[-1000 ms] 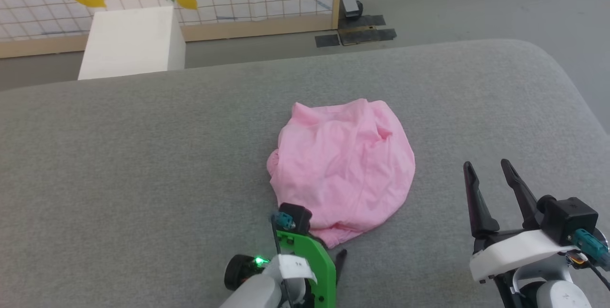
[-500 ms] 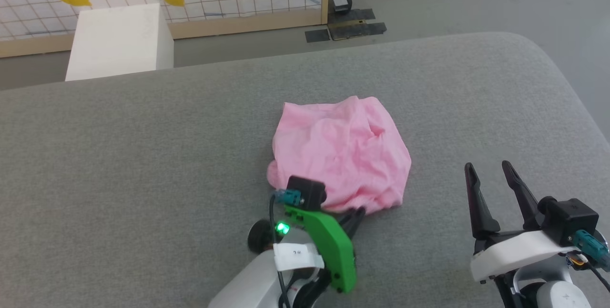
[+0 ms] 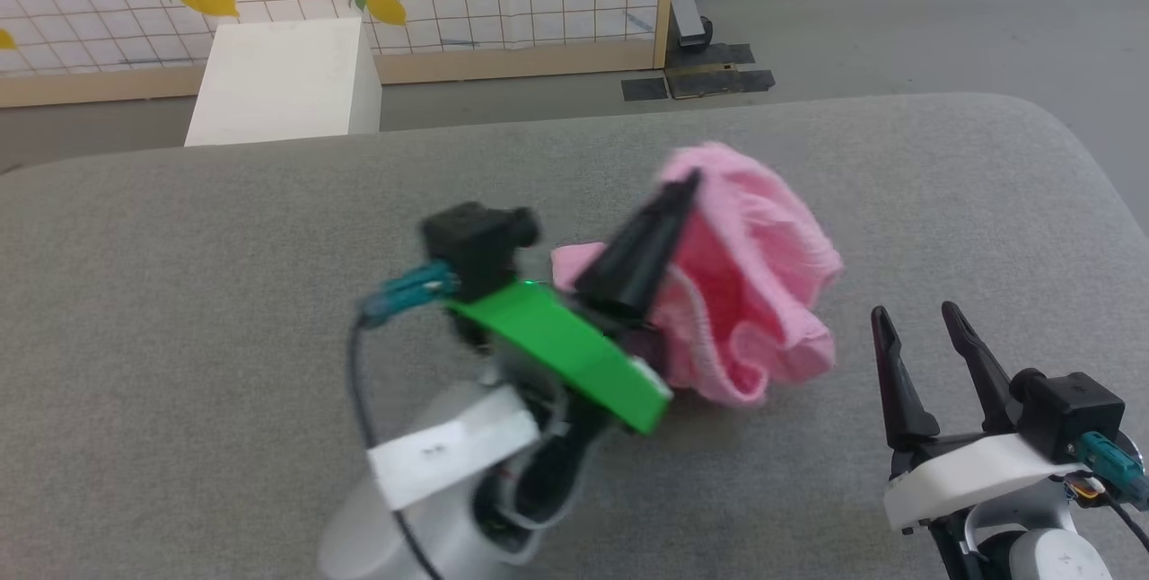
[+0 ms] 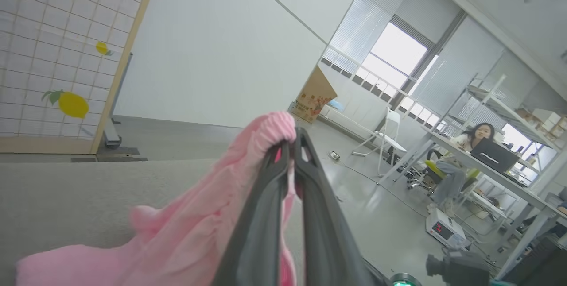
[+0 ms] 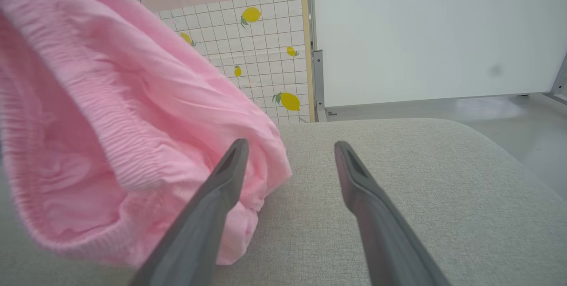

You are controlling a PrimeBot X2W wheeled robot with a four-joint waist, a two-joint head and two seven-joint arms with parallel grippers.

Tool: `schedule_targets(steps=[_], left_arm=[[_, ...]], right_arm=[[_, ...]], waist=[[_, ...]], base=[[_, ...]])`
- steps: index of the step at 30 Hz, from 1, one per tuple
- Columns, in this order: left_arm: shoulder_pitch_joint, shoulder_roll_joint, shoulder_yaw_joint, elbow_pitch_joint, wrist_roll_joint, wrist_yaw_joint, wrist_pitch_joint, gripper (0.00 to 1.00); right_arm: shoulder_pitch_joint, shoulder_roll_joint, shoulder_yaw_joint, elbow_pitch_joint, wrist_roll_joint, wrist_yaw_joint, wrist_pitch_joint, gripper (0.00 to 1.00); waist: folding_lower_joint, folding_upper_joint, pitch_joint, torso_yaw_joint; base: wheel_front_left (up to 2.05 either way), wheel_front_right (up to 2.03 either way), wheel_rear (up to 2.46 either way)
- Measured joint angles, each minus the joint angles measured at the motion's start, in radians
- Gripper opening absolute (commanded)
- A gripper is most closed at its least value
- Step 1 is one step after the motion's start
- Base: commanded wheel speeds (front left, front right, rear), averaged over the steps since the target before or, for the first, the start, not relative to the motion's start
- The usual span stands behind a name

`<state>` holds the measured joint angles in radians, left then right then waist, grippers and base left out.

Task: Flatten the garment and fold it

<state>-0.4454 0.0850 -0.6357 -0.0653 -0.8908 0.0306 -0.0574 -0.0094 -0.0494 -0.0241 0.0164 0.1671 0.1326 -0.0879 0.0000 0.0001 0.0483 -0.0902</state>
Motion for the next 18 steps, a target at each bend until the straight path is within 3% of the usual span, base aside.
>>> schedule_targets(steps=[5, 8, 15, 16, 17, 18], left_arm=[[0.139, 0.121, 0.156, 0.011, -0.027, 0.130, -0.027, 0.00], [0.218, 0.193, 0.250, 0.090, -0.035, 0.194, -0.051, 0.00], [0.244, 0.254, 0.330, 0.351, -0.034, 0.306, -0.047, 0.00], [0.245, 0.255, 0.331, 0.375, -0.035, 0.317, -0.036, 0.60], [0.246, 0.253, 0.333, 0.393, -0.042, 0.320, -0.027, 1.00], [0.246, 0.247, 0.338, 0.399, -0.054, 0.317, -0.031, 1.00]], right_arm=[[0.000, 0.000, 0.001, -0.002, 0.002, 0.000, 0.000, 1.00], [0.000, 0.000, -0.007, -0.006, 0.002, 0.000, -0.002, 1.00], [-0.013, 0.000, 0.002, -0.002, 0.004, 0.000, -0.002, 1.00], [-0.015, 0.000, 0.004, -0.001, 0.004, 0.000, -0.004, 1.00], [-0.016, 0.000, 0.006, 0.000, 0.004, 0.000, -0.005, 1.00], [-0.016, 0.000, 0.007, 0.001, 0.004, 0.000, -0.008, 1.00]], waist=[[0.0000, 0.0000, 0.009, 0.006], [0.0000, -0.0001, 0.021, 0.012], [0.0000, -0.0001, 0.051, 0.017], [0.0000, -0.0001, 0.053, 0.016], [0.0001, -0.0001, 0.053, 0.014], [0.0000, -0.0001, 0.054, 0.013]], base=[[0.00, 0.00, 0.00], [0.00, 0.00, 0.00], [0.00, 0.00, 0.00], [0.00, 0.00, 0.00], [0.00, 0.00, 0.00], [0.00, 0.00, 0.00]])
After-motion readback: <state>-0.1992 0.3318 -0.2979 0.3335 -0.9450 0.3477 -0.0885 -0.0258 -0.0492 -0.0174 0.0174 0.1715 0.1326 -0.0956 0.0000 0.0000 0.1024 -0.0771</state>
